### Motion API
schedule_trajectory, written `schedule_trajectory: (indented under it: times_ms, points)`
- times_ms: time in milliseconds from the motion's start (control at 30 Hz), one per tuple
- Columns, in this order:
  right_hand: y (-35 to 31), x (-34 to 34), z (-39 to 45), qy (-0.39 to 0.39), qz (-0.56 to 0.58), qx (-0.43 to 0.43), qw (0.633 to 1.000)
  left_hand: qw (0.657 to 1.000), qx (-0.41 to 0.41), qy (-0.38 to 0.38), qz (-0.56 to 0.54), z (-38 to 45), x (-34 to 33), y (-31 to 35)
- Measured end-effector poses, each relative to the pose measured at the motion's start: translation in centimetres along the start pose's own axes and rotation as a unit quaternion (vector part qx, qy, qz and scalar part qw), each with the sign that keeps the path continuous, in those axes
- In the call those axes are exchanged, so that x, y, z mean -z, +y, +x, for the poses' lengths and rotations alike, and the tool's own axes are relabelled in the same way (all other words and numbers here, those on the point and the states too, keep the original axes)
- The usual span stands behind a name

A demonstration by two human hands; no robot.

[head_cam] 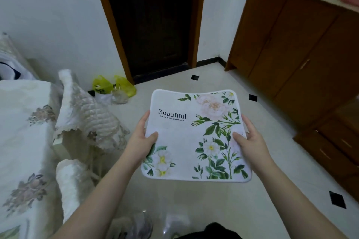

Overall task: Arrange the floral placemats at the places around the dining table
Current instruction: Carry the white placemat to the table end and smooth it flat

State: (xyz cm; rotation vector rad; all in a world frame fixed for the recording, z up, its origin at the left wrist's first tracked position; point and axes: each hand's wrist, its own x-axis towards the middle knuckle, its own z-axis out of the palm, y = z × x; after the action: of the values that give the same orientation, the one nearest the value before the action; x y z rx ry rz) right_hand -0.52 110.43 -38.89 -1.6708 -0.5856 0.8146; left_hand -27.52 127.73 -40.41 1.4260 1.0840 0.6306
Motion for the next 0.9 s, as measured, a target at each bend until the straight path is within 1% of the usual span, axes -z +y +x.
schedule_trajectory:
  times_ms: [133,267,400,533,700,900]
  points:
    - [-0.5,-1.5,5.9,-0.038,0.007,-0.006,0.999,0.999,0.017,0.031,-0.016,3.7,0.5,0.1]
    - [-1.3,-2.8,12.4,-0.078,0.018,-0.006,0.997,0.997,0.034,0.067,-0.007,7.7,0.5,1.1]
    - [-3.5,-4.1,18.9,-0.121,0.004,0.002,0.993,0.993,0.045,0.112,0.002,11.5,0.5,2.9]
    - [-6.1,-6.1,24.7,-0.180,-0.010,0.022,0.983,0.985,0.046,0.167,-0.020,14.3,1.0,4.1]
    - [-8.0,-10.3,29.2,-0.244,-0.003,0.027,0.969,0.975,0.037,0.216,-0.037,16.1,3.3,4.4]
    - [-10.2,-17.8,32.9,-0.313,-0.005,0.042,0.949,0.959,0.043,0.278,-0.040,18.1,8.0,3.9]
